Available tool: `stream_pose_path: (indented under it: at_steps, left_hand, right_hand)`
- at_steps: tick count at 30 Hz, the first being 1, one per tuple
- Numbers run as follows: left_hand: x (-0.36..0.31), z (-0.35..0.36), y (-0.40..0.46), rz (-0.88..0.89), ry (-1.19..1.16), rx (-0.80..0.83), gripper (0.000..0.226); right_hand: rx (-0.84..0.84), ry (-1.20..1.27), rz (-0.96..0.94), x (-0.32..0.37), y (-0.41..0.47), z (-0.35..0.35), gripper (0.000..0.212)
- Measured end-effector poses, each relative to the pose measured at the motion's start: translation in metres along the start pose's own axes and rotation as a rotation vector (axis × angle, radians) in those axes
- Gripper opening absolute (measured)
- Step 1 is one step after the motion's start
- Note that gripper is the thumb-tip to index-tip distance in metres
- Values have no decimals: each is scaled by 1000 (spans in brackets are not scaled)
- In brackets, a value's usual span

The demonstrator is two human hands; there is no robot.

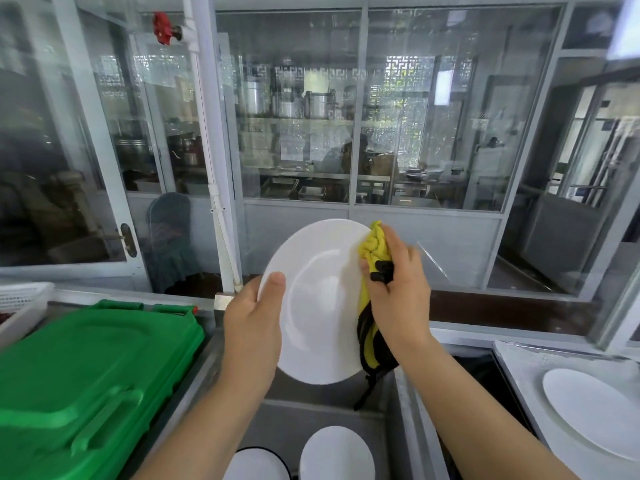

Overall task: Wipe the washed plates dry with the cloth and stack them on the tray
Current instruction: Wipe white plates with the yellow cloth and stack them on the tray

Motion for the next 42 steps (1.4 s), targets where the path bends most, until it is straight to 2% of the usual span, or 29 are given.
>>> stream_pose_path:
  at_steps: [3,6,8,11,13,16,18,21,25,30,34,38,42]
  left_hand:
    - [19,7,5,-208,-33,97,22]
    - [25,11,18,-345,60,232,21]
    - [15,18,27,-303,189,345,29]
    - [-3,30,32,-98,444,470,48]
    - [-13,33,31,1,499,460,59]
    - [-19,41,22,79,484,445,50]
    - [-18,42,20,85,472,418,51]
    - [-17,30,21,61,418,364,56]
    - [-19,5,32,-51,213,205,51]
    - [-21,-7,38,-86,46,45,33]
    - [-16,-5,36,-123,-41,33,29]
    - [-11,-1,36,-128,6,80,33]
    - [-1,9,29,-172,29,118,40]
  right_hand:
    - [72,5,-52,3,3,-4,59]
    - [204,-143,-198,21,3,2,63]
    - [263,-203,-312,35,-2,7,65]
    - [285,-234,-366,49,-4,9,60]
    - [249,-284,-420,60,-5,8,57]
    - [150,-454,-690,88,-18,18,56]
    - [130,-475,-767,94,-22,23,58]
    - [131,-461,-705,81,-15,18,60]
    - [65,-418,-446,44,-12,0,76]
    - [28,-496,-442,39,-59,13,83]
    - [84,-505,-462,43,-61,19,86]
    - [13,-570,-342,42,-18,5,77]
    - [22,-573,-471,74,-5,18,72]
Point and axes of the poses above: each hand's wrist, its own y-axis towards the middle knuckle, its own z-axis out of the palm, x = y × z, the point moved 10 cm from there along y, towards the middle knuckle, and after that the axes turned 3 degrees about -x, right-handed, at the moved point
